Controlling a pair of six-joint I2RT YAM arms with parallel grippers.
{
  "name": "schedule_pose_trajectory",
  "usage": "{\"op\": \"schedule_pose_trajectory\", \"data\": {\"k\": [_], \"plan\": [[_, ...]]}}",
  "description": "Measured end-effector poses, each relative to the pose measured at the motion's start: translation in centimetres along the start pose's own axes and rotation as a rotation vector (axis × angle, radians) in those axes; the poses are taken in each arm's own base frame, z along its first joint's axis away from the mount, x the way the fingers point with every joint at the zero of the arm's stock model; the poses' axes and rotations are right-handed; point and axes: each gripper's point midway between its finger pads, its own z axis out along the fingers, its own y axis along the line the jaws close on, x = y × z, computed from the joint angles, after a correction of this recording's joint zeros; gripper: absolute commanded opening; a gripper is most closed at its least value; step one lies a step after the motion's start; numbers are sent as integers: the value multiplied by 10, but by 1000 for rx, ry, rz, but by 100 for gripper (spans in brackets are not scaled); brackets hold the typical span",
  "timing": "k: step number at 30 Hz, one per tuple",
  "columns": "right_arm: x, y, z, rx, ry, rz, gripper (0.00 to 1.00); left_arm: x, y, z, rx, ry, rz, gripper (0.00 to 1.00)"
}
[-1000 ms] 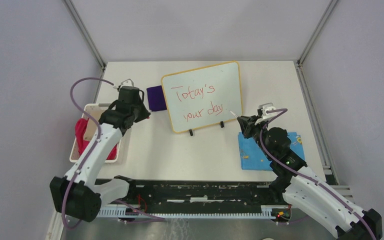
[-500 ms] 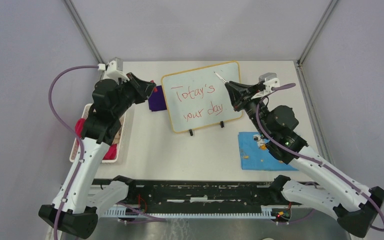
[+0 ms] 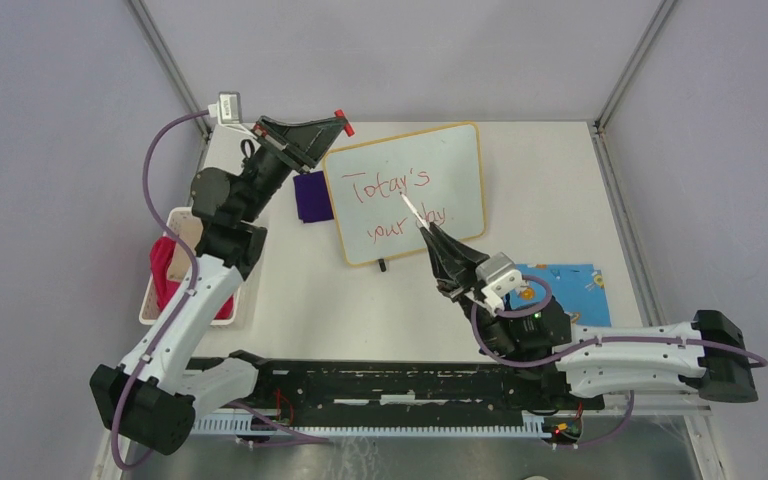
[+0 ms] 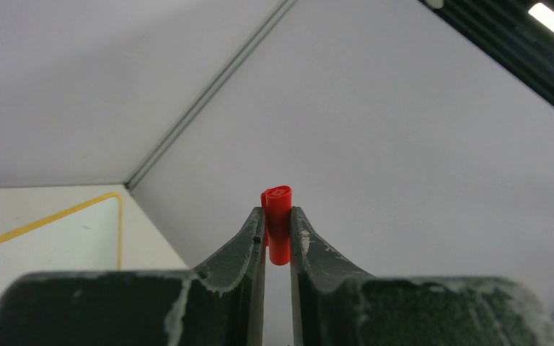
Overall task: Write a sentence on the whiteboard
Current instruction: Close the whiteboard marker at the center of the board.
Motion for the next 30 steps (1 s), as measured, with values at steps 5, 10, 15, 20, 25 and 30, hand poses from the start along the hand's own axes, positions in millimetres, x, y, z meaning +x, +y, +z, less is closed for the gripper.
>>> {"op": "schedule_pose_trajectory", "data": {"k": [5,10,15,20,25,30], "plan": [[-15,0,-2,29,-80,32,0,7,-17,-1,72,-30,-119,2],[-31,6,11,41,-128,69,0,7,-32,-8,85,-74,-216,2],[-48,14,19,13,-179,104,0,-8,-57,-20,115,-134,-256,2],[-56,22,20,-29,-210,143,0,-17,-72,-30,125,-168,-269,2],[-71,31,27,-61,-247,188,0,-13,-69,-29,113,-156,-278,2],[-79,38,34,-79,-261,202,0,-6,-65,-26,95,-135,-290,2]]}}
